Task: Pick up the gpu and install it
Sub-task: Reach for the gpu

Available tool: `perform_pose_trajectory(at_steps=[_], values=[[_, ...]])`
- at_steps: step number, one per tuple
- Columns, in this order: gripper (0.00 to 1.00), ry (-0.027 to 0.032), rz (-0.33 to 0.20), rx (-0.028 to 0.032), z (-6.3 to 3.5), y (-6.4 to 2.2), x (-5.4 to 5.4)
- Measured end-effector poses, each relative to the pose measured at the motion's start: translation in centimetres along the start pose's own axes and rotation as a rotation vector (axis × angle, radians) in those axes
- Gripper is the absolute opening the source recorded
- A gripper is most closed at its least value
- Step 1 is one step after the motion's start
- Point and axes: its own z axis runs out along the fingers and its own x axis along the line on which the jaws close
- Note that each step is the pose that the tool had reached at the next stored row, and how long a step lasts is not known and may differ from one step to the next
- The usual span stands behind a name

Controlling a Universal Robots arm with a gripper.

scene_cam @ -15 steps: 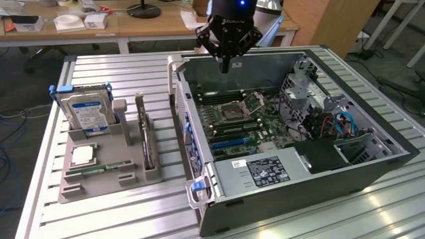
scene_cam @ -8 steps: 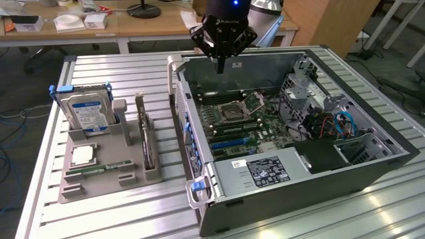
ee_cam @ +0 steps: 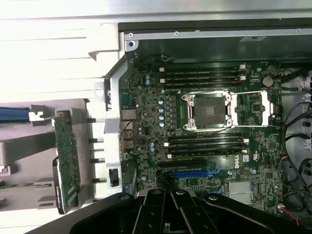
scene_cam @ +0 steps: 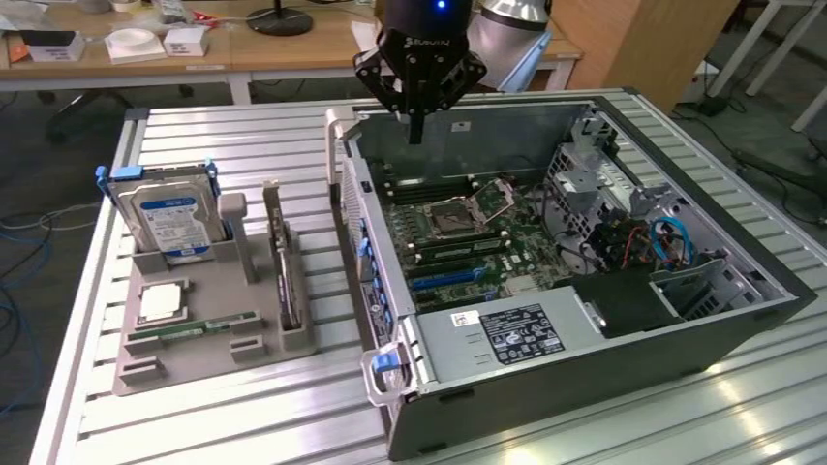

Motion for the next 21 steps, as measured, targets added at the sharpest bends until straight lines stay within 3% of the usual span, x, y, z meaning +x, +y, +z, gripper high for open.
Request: perform_pose_trajectory(at_steps=[21], values=[[0.1,0.0,0.0,0.0,-0.1,-0.29,3.9]])
